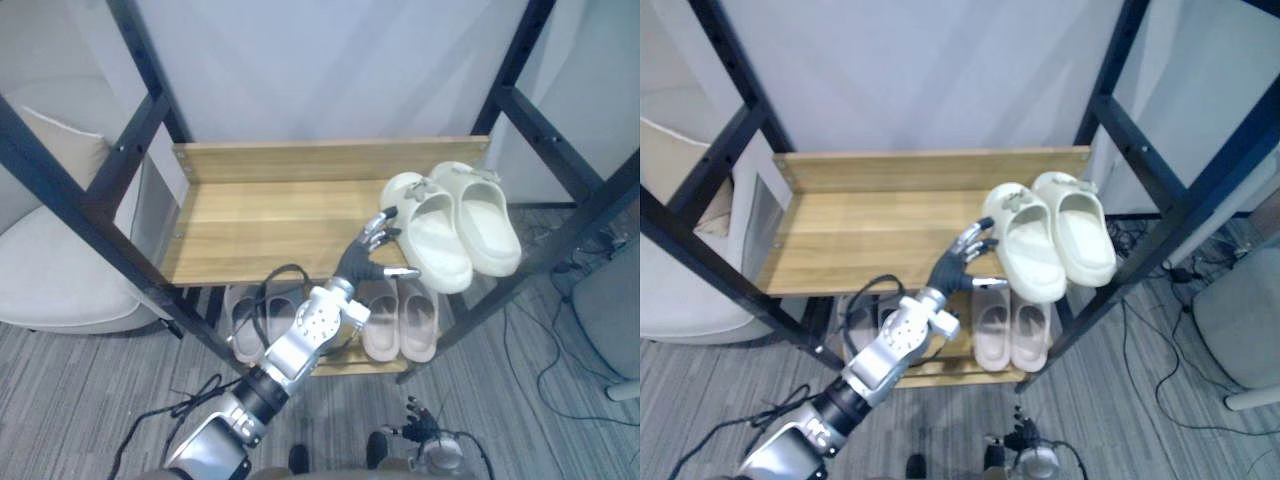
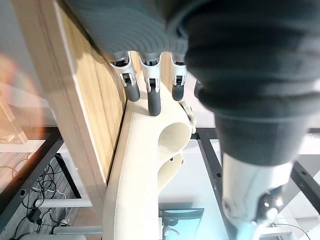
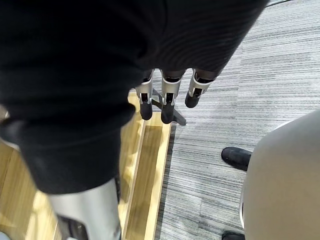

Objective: Organize the slippers on the shoe rack

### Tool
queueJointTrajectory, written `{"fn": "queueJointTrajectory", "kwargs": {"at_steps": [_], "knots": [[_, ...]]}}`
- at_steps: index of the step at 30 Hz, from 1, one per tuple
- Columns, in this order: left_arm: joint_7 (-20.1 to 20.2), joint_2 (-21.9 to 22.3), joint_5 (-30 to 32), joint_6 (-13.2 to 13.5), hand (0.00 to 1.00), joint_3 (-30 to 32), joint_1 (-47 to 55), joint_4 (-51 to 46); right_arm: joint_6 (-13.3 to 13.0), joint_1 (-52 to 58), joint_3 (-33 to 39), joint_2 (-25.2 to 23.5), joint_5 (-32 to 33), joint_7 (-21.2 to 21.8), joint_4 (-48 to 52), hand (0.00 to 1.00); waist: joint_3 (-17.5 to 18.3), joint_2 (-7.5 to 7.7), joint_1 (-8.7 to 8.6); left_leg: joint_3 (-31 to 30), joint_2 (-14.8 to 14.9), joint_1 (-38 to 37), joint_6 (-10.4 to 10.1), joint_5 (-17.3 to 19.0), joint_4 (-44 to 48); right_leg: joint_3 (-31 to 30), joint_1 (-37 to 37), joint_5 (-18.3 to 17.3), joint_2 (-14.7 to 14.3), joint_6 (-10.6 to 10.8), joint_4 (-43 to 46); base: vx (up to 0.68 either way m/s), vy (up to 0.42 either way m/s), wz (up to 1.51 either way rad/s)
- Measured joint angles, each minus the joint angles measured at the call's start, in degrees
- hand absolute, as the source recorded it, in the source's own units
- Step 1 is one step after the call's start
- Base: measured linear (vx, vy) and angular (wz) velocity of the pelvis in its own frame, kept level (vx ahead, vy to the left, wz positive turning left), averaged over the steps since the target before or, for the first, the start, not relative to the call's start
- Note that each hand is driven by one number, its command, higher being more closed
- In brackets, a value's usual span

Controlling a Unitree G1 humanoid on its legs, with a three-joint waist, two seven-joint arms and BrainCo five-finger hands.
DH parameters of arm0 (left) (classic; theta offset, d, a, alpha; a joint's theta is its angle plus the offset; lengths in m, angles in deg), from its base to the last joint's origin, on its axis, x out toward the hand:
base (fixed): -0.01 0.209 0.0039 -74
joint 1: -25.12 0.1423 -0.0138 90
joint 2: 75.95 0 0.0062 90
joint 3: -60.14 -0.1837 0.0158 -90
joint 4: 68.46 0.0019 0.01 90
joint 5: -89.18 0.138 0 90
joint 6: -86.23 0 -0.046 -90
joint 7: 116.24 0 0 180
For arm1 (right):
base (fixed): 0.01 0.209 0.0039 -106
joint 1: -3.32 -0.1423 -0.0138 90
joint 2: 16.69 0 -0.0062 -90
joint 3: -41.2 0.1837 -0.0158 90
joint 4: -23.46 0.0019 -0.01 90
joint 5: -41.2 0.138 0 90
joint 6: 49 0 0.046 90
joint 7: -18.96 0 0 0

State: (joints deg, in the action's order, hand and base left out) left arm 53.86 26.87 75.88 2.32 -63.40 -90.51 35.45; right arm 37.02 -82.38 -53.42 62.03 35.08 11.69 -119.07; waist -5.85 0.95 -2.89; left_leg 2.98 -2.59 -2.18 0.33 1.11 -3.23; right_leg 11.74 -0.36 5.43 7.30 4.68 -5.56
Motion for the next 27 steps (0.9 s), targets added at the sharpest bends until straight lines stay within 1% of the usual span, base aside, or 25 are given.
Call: {"fn": "queueJointTrajectory", "kwargs": {"at_steps": [4,5,10,19,23,26,27], "knots": [[-0.3,0.1,0.6,0.6,0.00,1.3,-1.7,2.7,0.0,0.0,0.2,0.0,0.0,0.0,0.0,0.00,0.0,0.05,-0.12,1.0,0.0,-0.1,-0.1,0.0,-0.1,-0.5,0.3,0.1,0.0,-0.1,0.0,-0.03,0.006,-0.11],[-0.9,0.2,0.9,0.8,0.00,1.7,-2.5,3.8,0.0,0.0,0.2,0.0,0.0,0.0,0.0,0.00,0.0,0.05,-0.13,1.2,0.0,-0.2,-0.1,0.0,-0.2,-0.8,0.4,0.1,0.0,-0.1,0.0,-0.01,0.007,-0.08],[-1.4,0.4,2.1,0.7,0.00,3.6,-5.3,7.2,0.0,0.0,2.1,-0.1,0.0,0.0,0.0,0.00,0.0,0.05,-0.69,1.5,0.0,-0.4,-0.2,0.2,-0.4,-1.4,0.5,0.1,-0.1,-0.1,0.0,0.00,0.004,-0.05],[-1.5,0.5,3.1,0.7,0.00,6.4,-6.3,8.1,0.0,-0.1,2.3,-0.1,0.0,0.0,0.0,0.00,0.0,0.06,-1.16,2.2,0.3,-0.8,-0.2,0.3,-0.5,-1.6,0.5,0.1,-0.4,0.0,0.0,0.02,-0.007,-0.05],[-1.4,0.5,3.2,0.3,0.00,7.0,-6.3,8.0,0.0,-0.2,2.3,-0.1,0.0,0.1,0.0,0.00,0.0,0.07,-1.31,2.2,0.3,-0.8,-0.2,0.3,-0.5,-1.5,0.5,0.1,-0.3,0.0,0.0,0.00,0.000,0.00],[-1.3,0.3,3.4,-0.8,0.00,8.1,-6.3,7.3,0.0,-0.3,2.3,-0.2,0.0,0.1,0.1,0.00,0.0,0.07,-1.33,1.7,0.3,-0.8,-0.1,0.3,-0.5,-1.2,0.4,0.1,-0.3,0.0,0.0,-0.04,-0.019,0.05],[-1.3,-0.1,3.4,-1.7,0.00,8.2,-6.2,6.4,0.0,-0.3,2.3,-0.2,0.0,0.1,0.1,0.00,0.0,0.07,-1.37,1.3,0.3,-0.7,-0.1,0.2,-0.5,-0.9,0.3,0.1,-0.3,0.0,0.0,-0.03,-0.023,0.10]]}}
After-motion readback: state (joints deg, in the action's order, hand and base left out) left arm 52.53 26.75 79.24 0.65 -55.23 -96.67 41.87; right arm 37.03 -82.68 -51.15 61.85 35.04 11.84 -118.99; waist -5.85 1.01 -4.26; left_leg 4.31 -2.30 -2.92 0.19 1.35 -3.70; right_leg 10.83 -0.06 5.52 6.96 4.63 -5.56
